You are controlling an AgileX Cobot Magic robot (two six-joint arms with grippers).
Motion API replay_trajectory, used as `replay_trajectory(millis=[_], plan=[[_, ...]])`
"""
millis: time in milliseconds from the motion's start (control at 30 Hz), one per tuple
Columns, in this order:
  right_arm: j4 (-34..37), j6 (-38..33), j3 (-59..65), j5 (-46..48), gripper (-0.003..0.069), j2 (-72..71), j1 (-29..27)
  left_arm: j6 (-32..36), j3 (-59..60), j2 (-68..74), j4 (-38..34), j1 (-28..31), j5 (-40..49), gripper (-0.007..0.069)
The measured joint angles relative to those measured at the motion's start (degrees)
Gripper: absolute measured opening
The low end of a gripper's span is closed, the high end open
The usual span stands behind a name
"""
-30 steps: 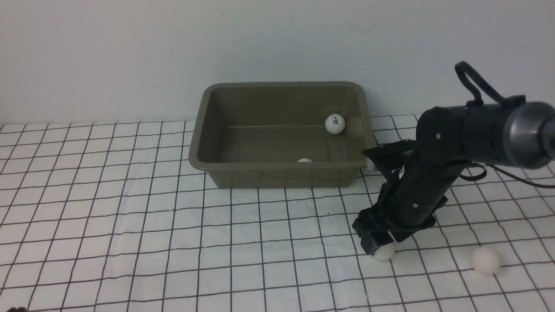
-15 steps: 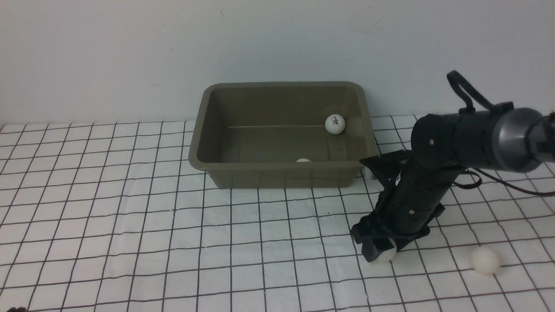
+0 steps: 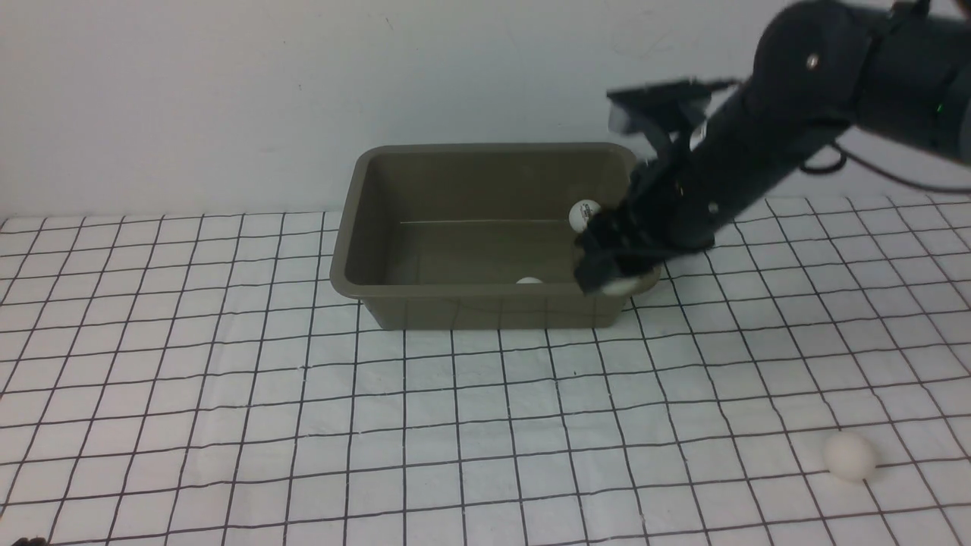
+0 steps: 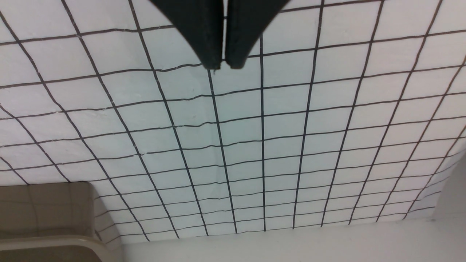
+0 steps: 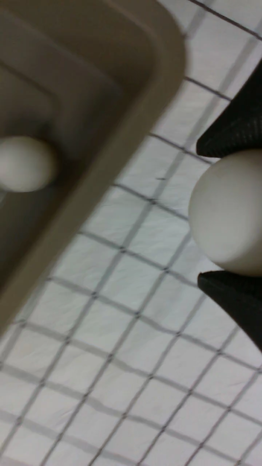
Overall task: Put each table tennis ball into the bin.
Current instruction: Use the right arm to put the table tennis ball into the box
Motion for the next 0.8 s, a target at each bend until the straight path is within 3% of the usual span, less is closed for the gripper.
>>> replay_trajectory(millis=[167, 533, 800], plan=[[-0.9, -0.3, -8.5, -5.6, 0.0358, 2.7, 0.1, 0.0, 0.0, 0.0, 0.0, 0.0, 0.0, -0.0004], [-2.1, -1.2, -23.0, -3.9, 0.0358, 21.8, 0.1, 0.0, 0.0, 0.0, 0.0, 0.0, 0.0, -0.0004], [-2.1, -1.4, -23.8, -2.9, 0.0401, 25.9, 0.1, 0.0, 0.0, 0.0, 0.0, 0.0, 0.1, -0.0004]])
